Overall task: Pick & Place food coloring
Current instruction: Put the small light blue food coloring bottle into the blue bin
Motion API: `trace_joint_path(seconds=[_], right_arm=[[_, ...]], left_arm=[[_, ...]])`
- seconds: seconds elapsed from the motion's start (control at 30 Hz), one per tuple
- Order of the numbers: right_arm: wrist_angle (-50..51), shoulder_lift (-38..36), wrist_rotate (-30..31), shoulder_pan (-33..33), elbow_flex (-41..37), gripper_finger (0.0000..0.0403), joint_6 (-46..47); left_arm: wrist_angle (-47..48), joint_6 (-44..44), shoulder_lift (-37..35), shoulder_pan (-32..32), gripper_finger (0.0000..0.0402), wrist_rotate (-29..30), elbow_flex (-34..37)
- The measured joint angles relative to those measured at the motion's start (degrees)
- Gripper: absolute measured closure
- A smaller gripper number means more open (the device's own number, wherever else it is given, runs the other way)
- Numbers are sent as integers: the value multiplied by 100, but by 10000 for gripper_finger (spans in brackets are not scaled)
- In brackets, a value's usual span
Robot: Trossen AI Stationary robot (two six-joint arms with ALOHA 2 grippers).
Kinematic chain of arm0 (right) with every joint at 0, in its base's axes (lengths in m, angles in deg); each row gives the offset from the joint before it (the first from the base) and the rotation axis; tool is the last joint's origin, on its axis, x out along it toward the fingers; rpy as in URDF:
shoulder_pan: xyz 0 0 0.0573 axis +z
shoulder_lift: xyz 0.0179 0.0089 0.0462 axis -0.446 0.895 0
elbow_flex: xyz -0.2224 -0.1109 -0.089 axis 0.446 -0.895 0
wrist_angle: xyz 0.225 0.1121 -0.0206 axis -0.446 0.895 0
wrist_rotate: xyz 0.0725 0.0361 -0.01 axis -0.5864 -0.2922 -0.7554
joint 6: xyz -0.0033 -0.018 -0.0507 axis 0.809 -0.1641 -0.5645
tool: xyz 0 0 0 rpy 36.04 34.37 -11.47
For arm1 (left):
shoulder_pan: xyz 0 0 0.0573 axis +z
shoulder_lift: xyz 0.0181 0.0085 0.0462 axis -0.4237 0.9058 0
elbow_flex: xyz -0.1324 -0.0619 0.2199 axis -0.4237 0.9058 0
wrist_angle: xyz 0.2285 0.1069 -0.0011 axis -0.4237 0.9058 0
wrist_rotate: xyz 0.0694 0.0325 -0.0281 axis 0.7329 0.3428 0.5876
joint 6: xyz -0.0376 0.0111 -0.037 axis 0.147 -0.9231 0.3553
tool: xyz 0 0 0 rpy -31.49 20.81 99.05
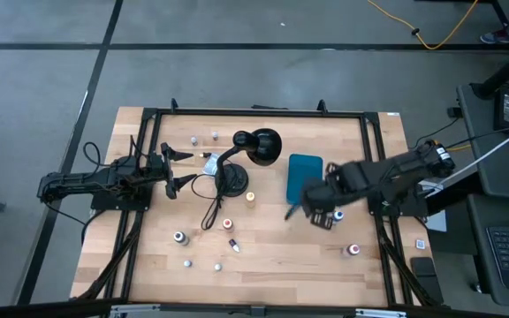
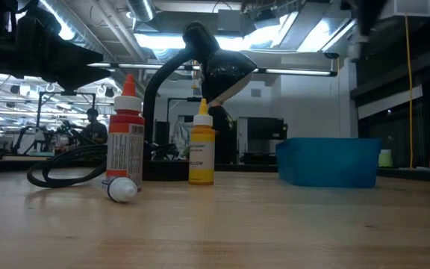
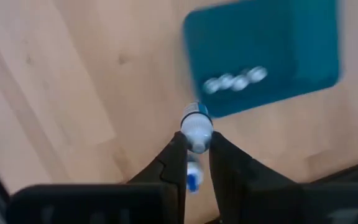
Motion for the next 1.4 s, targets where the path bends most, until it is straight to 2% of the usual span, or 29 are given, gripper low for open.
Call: trace_joint_path(seconds=[0.13, 0.37, 0.67, 0.87, 1.2, 1.4], right_arm=[[12, 0, 139, -549, 225, 346, -712], [196, 4, 149, -1532, 247, 346, -1429], [25, 6, 148, -2463, -208, 346, -1836], [-744, 4, 103, -2867, -747, 344, -2104], [-1820, 5, -510, -3316, -1833, 343, -2311], [-2129, 7, -611, -3443, -2334, 344, -2378]], left_arm=[[0, 0, 0, 0, 56, -1, 0], [0, 0, 0, 0, 56, -1, -1], [2, 0, 0, -1, 56, -1, 0], [1, 0, 1, 0, 56, -1, 0], [2, 0, 1, 0, 56, -1, -1], [2, 1, -1, -1, 56, -1, 0]])
